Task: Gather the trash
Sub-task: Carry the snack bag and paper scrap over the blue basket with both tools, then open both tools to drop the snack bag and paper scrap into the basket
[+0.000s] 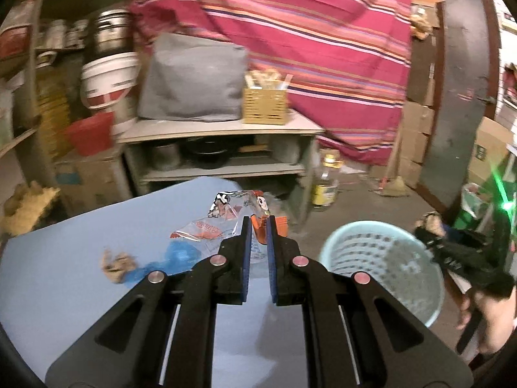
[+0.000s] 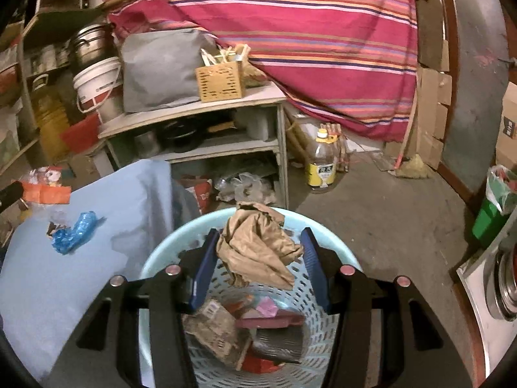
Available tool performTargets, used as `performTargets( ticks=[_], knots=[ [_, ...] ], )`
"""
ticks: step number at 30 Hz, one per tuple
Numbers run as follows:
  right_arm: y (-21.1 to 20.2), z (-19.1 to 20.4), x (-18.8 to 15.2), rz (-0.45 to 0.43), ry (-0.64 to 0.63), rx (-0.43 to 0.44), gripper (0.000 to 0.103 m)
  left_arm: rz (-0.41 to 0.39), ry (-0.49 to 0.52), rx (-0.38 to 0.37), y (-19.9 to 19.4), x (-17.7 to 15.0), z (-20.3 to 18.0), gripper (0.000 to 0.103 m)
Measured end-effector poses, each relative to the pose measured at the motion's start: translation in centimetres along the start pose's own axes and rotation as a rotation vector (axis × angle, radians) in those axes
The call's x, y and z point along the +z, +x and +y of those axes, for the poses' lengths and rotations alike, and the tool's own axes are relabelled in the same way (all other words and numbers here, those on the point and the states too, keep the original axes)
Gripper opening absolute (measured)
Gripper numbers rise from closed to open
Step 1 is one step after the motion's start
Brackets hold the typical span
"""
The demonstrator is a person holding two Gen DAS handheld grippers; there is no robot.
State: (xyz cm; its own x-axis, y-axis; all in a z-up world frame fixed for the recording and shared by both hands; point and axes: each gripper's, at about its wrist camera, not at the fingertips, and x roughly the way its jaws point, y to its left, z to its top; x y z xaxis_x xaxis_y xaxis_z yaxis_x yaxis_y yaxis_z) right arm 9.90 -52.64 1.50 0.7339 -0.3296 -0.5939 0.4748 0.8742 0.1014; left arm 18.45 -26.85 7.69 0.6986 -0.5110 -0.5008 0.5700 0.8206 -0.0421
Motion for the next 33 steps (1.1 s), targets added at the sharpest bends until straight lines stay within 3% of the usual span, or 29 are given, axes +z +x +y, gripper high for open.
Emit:
performTargets(
  ticks=[8,13,18,23,27,29,33],
  knots=[
    [0.6,-3.0,-0.2,0.022,0.057,-0.013,0.052,0.076,0.008,-0.136,4.4,-1.4,-7.1,0.008],
    [1.1,-3.9,-0.5,0.039,0.072,-0.017,0.052,0.136,0.044,-0.163,7.0,-3.1,-10.5,0.008],
    [1.3,-4.1,-0.6,0.045,0.070,-0.018,0.051,0.174,0.048,-0.169,8.7,-3.7,-11.6,0.010],
    [1.4,-4.1,-0.5,0.047,0.072,-0.016,0.052,0.167,0.029,-0.162,8.5,-3.8,-10.8,0.047],
    [1.5,-3.8,-0.6,0.052,0.064,-0.014,0.052,0.147,0.032,-0.128,7.5,-3.7,-9.9,0.063],
    [1.5,-3.5,-0.6,0.054,0.058,-0.012,0.052,0.135,0.020,-0.103,6.8,-3.6,-9.0,0.084],
    [1.7,-2.7,-0.5,0.061,0.050,-0.008,0.053,0.128,0.012,-0.078,5.7,-3.5,-6.9,0.090]
  ],
)
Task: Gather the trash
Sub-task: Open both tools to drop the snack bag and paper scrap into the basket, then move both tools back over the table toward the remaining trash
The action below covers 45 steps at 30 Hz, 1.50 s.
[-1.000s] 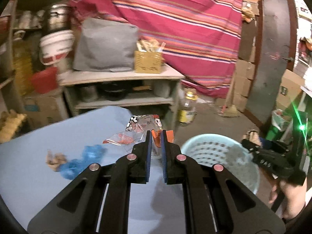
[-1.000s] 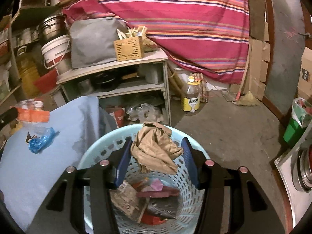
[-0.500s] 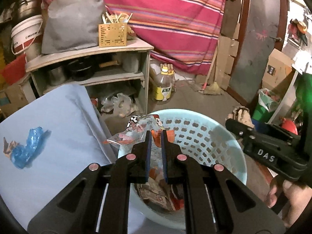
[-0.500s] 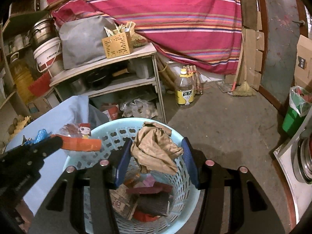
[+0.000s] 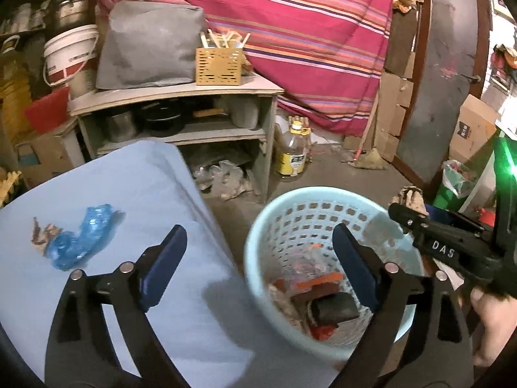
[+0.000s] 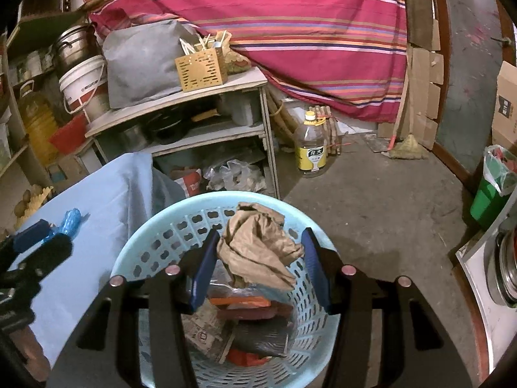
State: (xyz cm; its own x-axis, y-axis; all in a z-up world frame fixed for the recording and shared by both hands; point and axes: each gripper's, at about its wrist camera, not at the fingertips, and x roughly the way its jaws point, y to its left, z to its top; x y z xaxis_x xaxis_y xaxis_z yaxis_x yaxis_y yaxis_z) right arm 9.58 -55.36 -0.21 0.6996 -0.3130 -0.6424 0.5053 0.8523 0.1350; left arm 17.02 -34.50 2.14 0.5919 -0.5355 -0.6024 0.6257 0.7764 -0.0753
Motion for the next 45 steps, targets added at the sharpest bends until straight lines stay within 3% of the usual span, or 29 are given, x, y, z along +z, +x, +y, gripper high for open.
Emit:
performTargets(
  ticks=[2,4,8,14,22,28,31,34,38,43,45],
  knots=[
    [0.2,0.4,-0.1,0.013,0.001,0.005,0.058,-0.010,0.000,0.030,-0.7,0.0,0.9,0.095],
    [0.4,0.9,-0.3,0.026,0.003,0.007,0.075,-0.025,-0.008,0.058,-1.6,-0.1,2.3,0.097],
    [0.7,2.1,-0.4,0.031,-0.013,-0.015,0.084,-0.041,-0.026,0.115,-3.1,-0.2,5.8,0.097],
    [1.0,4.5,-0.2,0.024,-0.024,-0.042,0.094,-0.049,-0.043,0.248,-4.2,-0.2,12.4,0.098],
    [1.5,10.6,0.6,-0.017,-0.089,-0.062,0.097,-0.008,-0.068,0.409,-3.7,-1.3,22.5,0.098],
    [3.1,15.8,1.3,-0.022,-0.072,-0.027,0.098,0.056,-0.157,0.399,-1.3,-2.6,28.3,0.098],
    [4.3,18.1,1.3,-0.007,-0.069,-0.035,0.098,0.076,-0.139,0.398,0.1,-2.9,29.1,0.097],
    [4.6,20.2,1.1,-0.049,-0.094,-0.053,0.098,0.079,-0.113,0.396,1.6,-3.0,29.8,0.097],
    [5.2,22.3,1.0,-0.055,-0.158,-0.074,0.098,0.110,-0.142,0.334,3.2,-2.8,30.9,0.080],
    [5.7,23.4,0.9,-0.042,-0.141,-0.039,0.098,0.137,-0.157,0.278,4.5,-3.1,31.5,0.074],
    [5.9,24.0,0.7,-0.038,-0.153,-0.032,0.098,0.144,-0.150,0.253,4.8,-3.2,31.3,0.066]
  ],
)
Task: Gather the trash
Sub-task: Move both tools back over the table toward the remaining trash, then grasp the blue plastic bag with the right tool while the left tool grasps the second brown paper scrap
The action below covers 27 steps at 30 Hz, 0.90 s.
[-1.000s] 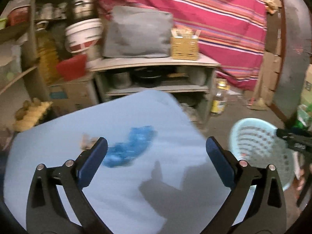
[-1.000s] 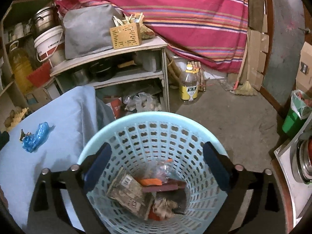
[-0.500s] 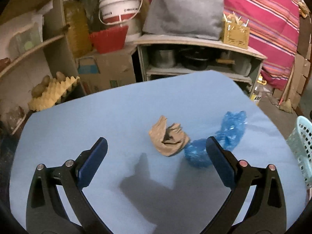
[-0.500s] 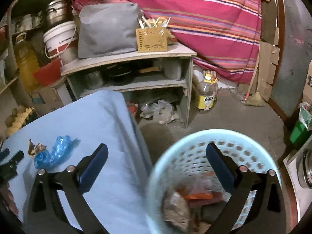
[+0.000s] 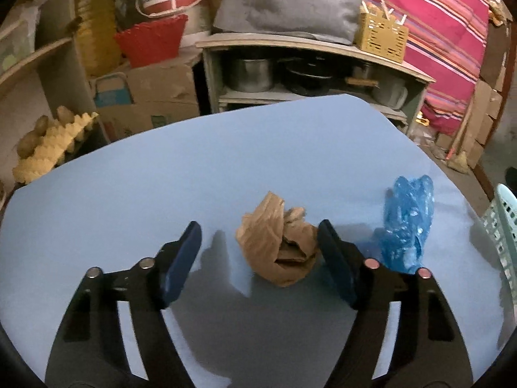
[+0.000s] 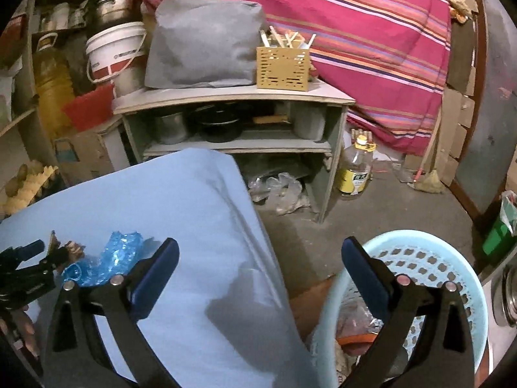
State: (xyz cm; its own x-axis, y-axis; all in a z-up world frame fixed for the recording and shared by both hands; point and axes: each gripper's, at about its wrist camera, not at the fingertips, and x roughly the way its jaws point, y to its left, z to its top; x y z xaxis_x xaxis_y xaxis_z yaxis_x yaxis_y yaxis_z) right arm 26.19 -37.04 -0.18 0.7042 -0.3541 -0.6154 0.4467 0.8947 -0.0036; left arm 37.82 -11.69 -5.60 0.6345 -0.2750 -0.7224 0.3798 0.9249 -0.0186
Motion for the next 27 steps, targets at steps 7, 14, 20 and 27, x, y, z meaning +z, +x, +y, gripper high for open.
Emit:
performTargets(
  ticks=[7,14,20,27],
  knots=[
    [0.7,3.1,-0.3,0.029,-0.035,0.053,0.098,0.002,-0.007,-0.026,-0.5,-0.8,0.5,0.050],
    [1.3,8.8,-1.2,0.072,-0.073,0.154,0.098,-0.035,-0.063,0.046,-4.0,-0.4,4.3,0.050],
    [1.5,14.0,-2.4,0.084,-0.112,0.227,0.098,-0.055,-0.118,0.141,-8.0,-2.3,7.6,0.050],
    [3.4,16.4,-3.7,0.171,-0.166,0.174,0.098,-0.077,-0.133,0.194,-10.0,-4.1,9.8,0.050]
  ],
)
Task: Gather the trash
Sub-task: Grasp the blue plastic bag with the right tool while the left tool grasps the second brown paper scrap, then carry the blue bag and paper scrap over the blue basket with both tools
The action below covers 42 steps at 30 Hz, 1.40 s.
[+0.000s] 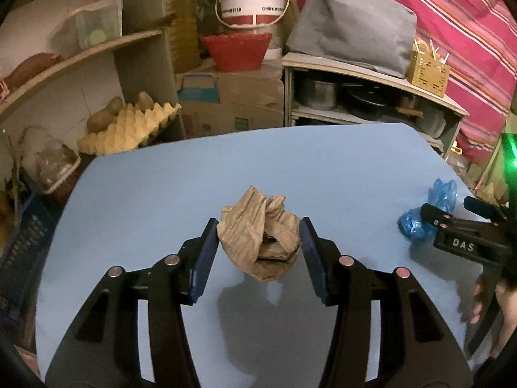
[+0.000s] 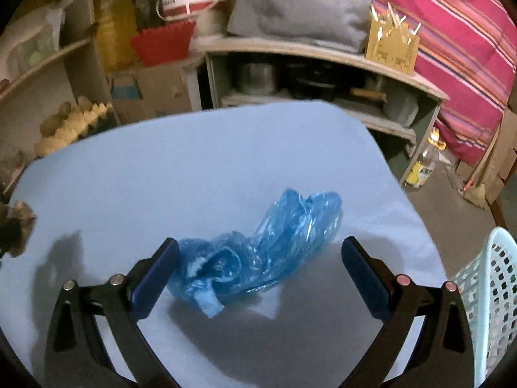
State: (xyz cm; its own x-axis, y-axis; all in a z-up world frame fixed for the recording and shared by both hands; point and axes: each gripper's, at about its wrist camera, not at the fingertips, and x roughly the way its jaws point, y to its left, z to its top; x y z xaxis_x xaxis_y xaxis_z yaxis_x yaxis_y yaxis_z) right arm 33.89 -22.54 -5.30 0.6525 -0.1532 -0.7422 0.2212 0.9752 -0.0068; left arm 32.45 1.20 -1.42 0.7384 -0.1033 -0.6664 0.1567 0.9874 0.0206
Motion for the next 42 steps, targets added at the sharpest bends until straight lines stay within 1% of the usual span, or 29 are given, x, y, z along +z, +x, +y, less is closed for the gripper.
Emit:
performTargets(
  ticks=[1,4,6,8,9,10,11,13,16,17,21,25,28,31,36,40,42],
  knots=[
    [0.1,-0.1,0.0,0.004,0.004,0.003,0.098,-0.001,-0.011,-0.003,0.1,-0.1,0.4,0.050],
    [0.6,-0.4,-0.1,0.018,0.012,0.006,0.097,0.021,-0.088,-0.043,0.7,-0.1,1.6,0.050],
    [0.8,-0.5,-0.3,0.032,0.010,0.021,0.089,0.027,-0.118,-0.046,1.0,-0.1,2.3,0.050],
    [1.0,-0.1,-0.4,0.054,-0.007,0.065,0.074,0.019,-0.123,-0.037,1.0,0.0,2.5,0.050],
    [1.0,0.4,-0.5,0.060,-0.025,0.075,0.071,0.017,-0.126,-0.036,0.9,0.0,2.6,0.050],
    [1.0,0.7,-0.6,0.061,-0.040,0.081,0.064,0.014,-0.129,-0.037,0.8,0.0,2.6,0.050],
    [0.9,1.0,-0.8,0.062,-0.053,0.093,0.053,0.012,-0.131,-0.037,0.7,0.1,2.6,0.050],
    [0.7,1.3,-0.9,0.066,-0.063,0.137,0.041,0.009,-0.130,-0.029,0.5,-0.1,2.5,0.050],
    [-0.1,1.4,-1.1,0.053,-0.079,0.154,0.032,0.008,-0.113,-0.012,0.2,-0.2,2.0,0.050],
    [-0.4,1.2,-1.1,0.045,-0.078,0.157,0.030,0.006,-0.106,-0.008,0.1,-0.2,1.8,0.050],
    [-2.2,-0.6,-1.0,0.006,-0.067,0.136,0.029,-0.008,-0.102,-0.003,-0.5,0.1,1.1,0.050],
    [-4.5,-4.0,-0.7,-0.045,-0.038,0.094,0.029,-0.020,-0.088,-0.002,-1.0,0.1,-0.2,0.050],
    [-6.4,-6.5,-1.0,-0.085,-0.025,0.051,0.029,-0.025,-0.080,-0.015,-1.4,0.1,-1.4,0.050],
    [-8.2,-9.2,-1.2,-0.119,-0.006,0.019,0.029,-0.038,-0.048,-0.015,-2.0,0.0,-3.0,0.050],
    [-11.0,-14.1,-2.2,-0.160,0.041,-0.032,0.029,-0.092,0.011,-0.034,-4.4,0.3,-6.7,0.050],
    [-12.6,-17.6,-3.3,-0.174,0.080,-0.057,0.029,-0.134,0.053,-0.086,-6.9,0.4,-11.0,0.050],
    [-13.3,-19.3,-3.6,-0.183,0.098,-0.068,0.029,-0.142,0.070,-0.129,-8.1,0.2,-13.4,0.050]
  ],
)
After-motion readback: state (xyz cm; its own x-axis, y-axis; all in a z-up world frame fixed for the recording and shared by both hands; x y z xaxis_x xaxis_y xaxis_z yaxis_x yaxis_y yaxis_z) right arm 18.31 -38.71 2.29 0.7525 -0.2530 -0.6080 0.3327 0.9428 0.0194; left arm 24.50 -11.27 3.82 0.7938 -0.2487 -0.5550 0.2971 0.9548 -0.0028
